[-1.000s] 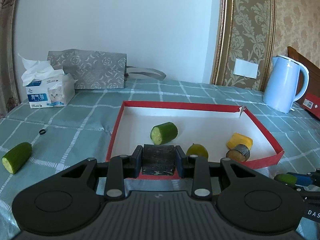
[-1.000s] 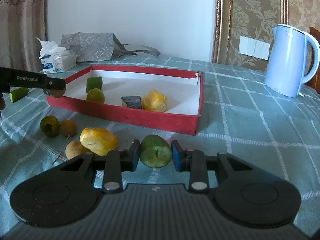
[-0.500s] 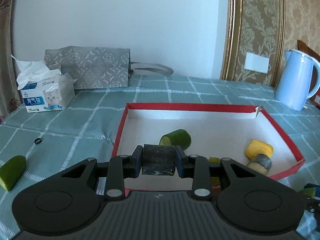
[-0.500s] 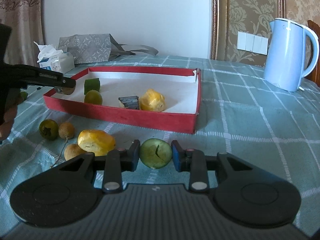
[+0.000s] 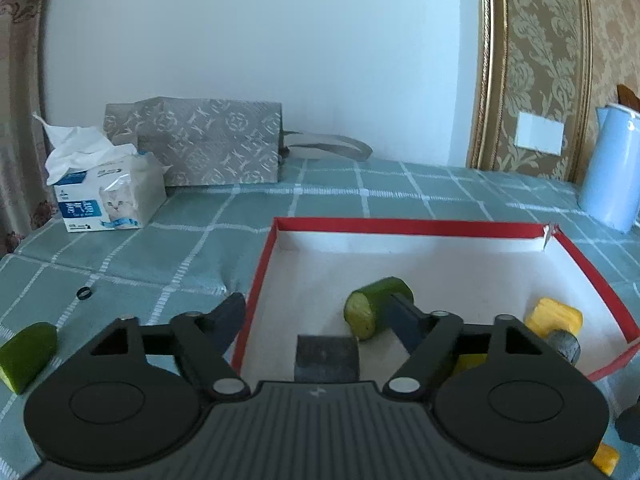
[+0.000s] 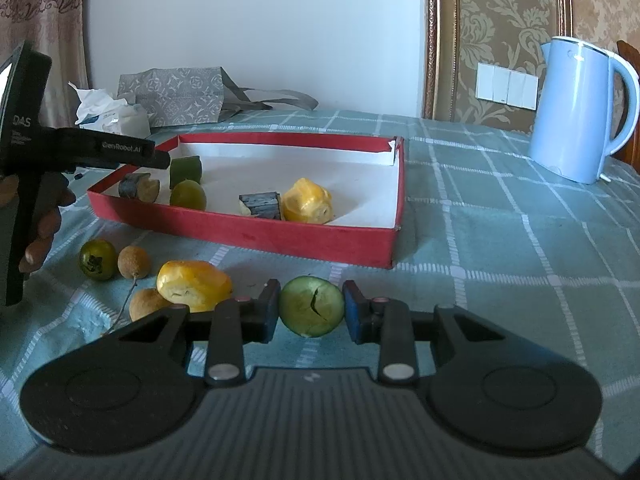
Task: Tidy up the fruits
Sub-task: 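Lower the dark block into the tray and open the left tool, then carry the cucumber chunk into the tray and open the right tool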
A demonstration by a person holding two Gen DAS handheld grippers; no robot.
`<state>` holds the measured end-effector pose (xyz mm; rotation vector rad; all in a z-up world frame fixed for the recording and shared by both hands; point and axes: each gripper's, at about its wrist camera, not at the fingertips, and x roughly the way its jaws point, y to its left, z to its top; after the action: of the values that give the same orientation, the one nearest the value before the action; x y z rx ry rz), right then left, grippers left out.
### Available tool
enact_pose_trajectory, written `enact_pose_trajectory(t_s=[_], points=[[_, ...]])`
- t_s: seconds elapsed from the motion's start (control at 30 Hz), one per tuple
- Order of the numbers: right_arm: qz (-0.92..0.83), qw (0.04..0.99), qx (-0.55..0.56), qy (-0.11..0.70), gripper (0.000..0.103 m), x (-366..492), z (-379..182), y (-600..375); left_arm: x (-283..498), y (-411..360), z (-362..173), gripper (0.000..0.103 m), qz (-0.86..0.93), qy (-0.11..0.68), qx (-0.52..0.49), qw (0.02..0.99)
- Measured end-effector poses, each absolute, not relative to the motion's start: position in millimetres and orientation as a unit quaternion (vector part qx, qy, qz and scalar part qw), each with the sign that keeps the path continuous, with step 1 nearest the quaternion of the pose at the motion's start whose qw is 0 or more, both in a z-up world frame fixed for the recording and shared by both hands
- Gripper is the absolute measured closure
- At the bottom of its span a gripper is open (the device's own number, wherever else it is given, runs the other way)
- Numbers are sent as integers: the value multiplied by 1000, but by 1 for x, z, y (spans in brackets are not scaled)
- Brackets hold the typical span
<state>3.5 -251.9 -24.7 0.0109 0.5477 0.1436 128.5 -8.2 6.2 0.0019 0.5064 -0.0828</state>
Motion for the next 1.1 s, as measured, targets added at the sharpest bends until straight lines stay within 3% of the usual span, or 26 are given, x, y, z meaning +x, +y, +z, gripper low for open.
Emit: enact_pose_trajectory(t_s=[0.57,1.1], points=[[68,961,15,267,72,1,-25,-256,82,27,13,10,20,226,-34,973],[41,966,20,256,72,-3,-23,-261,58,43,2,9,4,258,-49,965]])
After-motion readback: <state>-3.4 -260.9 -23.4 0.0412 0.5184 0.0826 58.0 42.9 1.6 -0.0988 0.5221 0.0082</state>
